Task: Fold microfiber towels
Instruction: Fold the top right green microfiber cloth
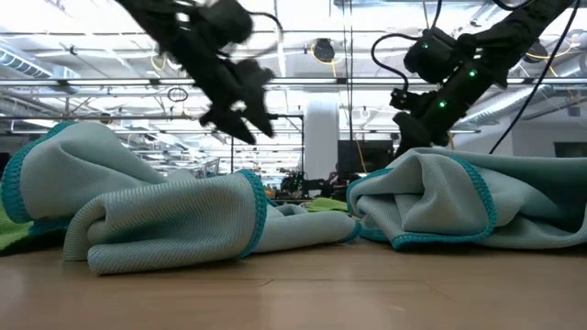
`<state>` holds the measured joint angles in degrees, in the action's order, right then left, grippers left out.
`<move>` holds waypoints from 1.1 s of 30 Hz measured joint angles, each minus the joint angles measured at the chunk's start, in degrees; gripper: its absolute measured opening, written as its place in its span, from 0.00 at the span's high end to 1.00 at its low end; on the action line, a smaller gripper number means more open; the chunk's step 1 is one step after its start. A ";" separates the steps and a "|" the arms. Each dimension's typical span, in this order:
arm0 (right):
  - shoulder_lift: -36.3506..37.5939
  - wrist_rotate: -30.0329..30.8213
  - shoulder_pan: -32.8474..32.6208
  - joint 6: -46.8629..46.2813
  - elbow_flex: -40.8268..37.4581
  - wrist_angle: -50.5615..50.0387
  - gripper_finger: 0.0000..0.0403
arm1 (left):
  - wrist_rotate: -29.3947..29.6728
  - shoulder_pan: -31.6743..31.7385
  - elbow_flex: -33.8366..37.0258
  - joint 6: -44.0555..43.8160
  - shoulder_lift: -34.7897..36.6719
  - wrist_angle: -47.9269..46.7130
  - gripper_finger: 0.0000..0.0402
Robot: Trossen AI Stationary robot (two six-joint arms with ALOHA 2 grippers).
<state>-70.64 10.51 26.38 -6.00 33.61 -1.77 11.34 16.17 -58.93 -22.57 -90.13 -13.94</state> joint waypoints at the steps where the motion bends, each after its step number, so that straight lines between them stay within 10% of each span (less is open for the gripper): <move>1: -0.01 0.00 -0.28 -0.28 -0.32 0.26 1.00 | -0.39 0.46 -1.78 -0.62 -1.80 -2.42 0.35; 12: 0.01 -0.05 -4.49 -0.70 -5.54 3.90 1.00 | -4.72 2.77 -14.73 -6.28 -18.31 -7.23 0.41; 33: 0.01 -0.21 -6.65 -0.59 -5.66 6.07 1.00 | -10.63 6.81 -15.66 -8.96 -26.73 -4.07 0.41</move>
<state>-70.63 10.30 19.73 -6.59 27.94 4.30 0.71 22.98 -74.59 -31.53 -116.86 -18.01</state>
